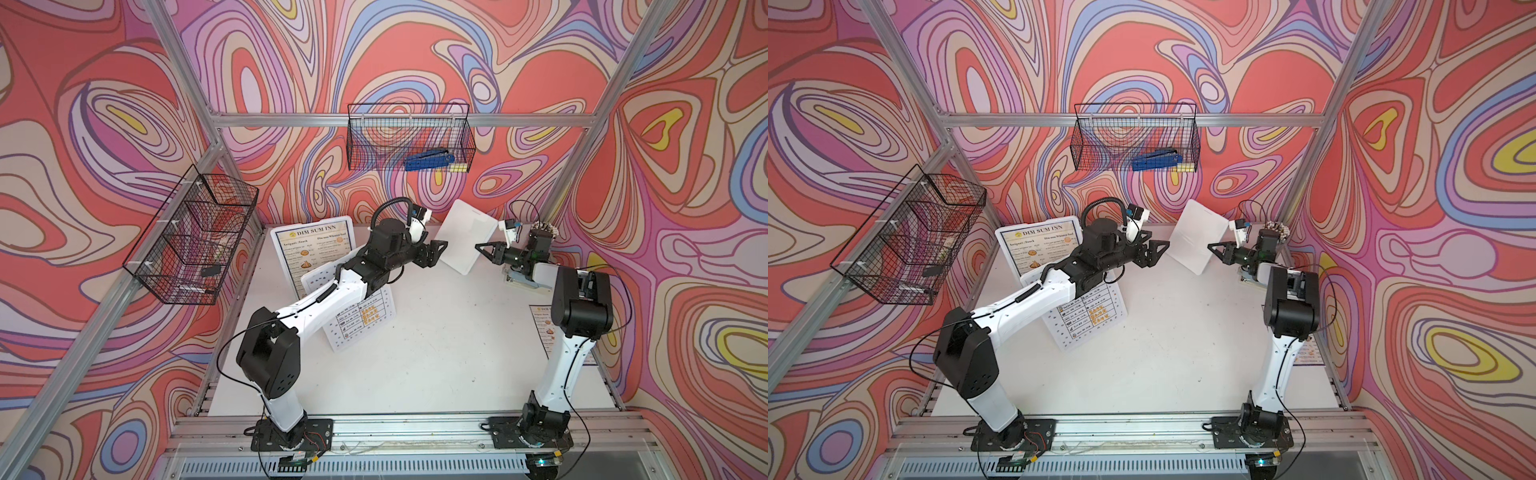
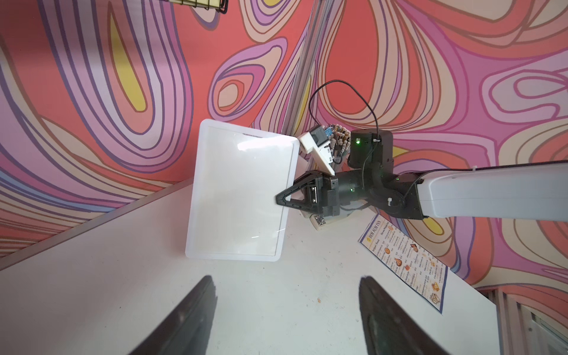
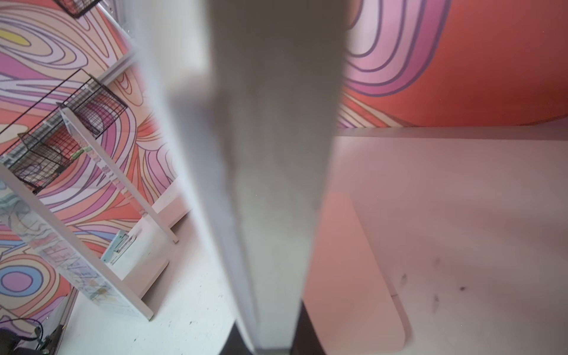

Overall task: Insert the menus into the narrow rack
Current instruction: Move the narrow rack to the center of the board.

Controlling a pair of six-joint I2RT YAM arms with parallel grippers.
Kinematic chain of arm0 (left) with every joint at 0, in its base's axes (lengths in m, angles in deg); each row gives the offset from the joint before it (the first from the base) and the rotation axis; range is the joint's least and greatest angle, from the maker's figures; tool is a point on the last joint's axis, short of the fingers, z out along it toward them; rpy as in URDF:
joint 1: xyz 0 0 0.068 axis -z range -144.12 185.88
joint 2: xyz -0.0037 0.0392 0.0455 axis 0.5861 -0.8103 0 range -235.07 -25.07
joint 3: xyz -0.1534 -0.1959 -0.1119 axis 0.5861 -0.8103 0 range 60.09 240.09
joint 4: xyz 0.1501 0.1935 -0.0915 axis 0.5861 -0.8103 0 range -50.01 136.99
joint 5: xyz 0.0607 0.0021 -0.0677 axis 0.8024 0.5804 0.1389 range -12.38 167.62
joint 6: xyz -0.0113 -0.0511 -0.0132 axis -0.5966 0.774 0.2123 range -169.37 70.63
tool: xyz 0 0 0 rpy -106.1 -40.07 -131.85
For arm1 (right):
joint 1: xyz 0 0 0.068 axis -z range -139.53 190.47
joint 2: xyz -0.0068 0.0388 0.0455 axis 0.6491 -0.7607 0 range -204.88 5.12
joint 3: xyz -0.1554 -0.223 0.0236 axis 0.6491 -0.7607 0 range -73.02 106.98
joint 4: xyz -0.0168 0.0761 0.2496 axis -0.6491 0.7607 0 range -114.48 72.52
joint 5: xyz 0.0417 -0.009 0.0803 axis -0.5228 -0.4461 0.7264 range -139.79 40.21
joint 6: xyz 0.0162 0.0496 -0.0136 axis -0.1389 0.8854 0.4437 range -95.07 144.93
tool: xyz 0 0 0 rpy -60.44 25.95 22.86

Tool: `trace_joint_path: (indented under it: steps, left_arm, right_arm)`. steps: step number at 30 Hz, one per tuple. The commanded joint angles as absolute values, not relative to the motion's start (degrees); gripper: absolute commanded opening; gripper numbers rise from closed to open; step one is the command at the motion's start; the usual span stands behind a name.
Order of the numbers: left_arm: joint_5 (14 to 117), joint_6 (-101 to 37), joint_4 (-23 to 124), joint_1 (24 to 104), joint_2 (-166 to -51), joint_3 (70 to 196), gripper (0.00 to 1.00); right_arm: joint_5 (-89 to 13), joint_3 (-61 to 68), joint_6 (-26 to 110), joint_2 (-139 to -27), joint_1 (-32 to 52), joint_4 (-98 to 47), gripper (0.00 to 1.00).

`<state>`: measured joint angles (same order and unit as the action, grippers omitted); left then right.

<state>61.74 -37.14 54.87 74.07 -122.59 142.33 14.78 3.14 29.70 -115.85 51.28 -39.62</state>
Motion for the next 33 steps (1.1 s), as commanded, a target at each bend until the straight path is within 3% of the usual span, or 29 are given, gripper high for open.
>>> trace_joint_path:
  steps: [1,7,14,19,24,26,30,33]
  left_arm:
    - [60.1,-37.4,53.8,74.1,-118.6,141.2,0.75]
    - [59.3,-39.3,46.9,74.1,-111.1,139.1,0.75]
    - [59.7,-40.4,42.8,74.1,-103.2,137.1,0.77]
    - [60.6,-41.2,42.6,74.1,-99.0,134.4,0.78]
    - [61.2,-41.6,42.2,74.1,-97.1,133.4,0.78]
    - [61.1,-42.0,42.4,74.1,-96.8,133.0,0.78]
    - [61.8,-42.4,42.2,74.0,-97.4,133.2,0.78]
    - [61.7,-42.5,42.2,74.0,-97.7,133.2,0.78]
  right_arm:
    - [14.7,0.6,19.7,-111.3,46.5,-22.9,0.05]
    - [15.9,-8.3,14.8,-102.1,41.8,-18.5,0.06]
    - [7.6,-17.9,14.8,-92.0,37.4,-15.6,0.07]
    - [4.3,-22.4,11.7,-86.0,37.4,-10.7,0.14]
    - [2.1,-22.7,11.8,-85.4,36.9,-10.8,0.3]
    - [2.7,-23.0,11.3,-85.0,36.7,-10.6,0.41]
    - [2.3,-24.0,11.5,-83.6,36.7,-12.0,0.51]
    - [0.5,-25.7,12.8,-81.0,36.6,-14.7,0.73]
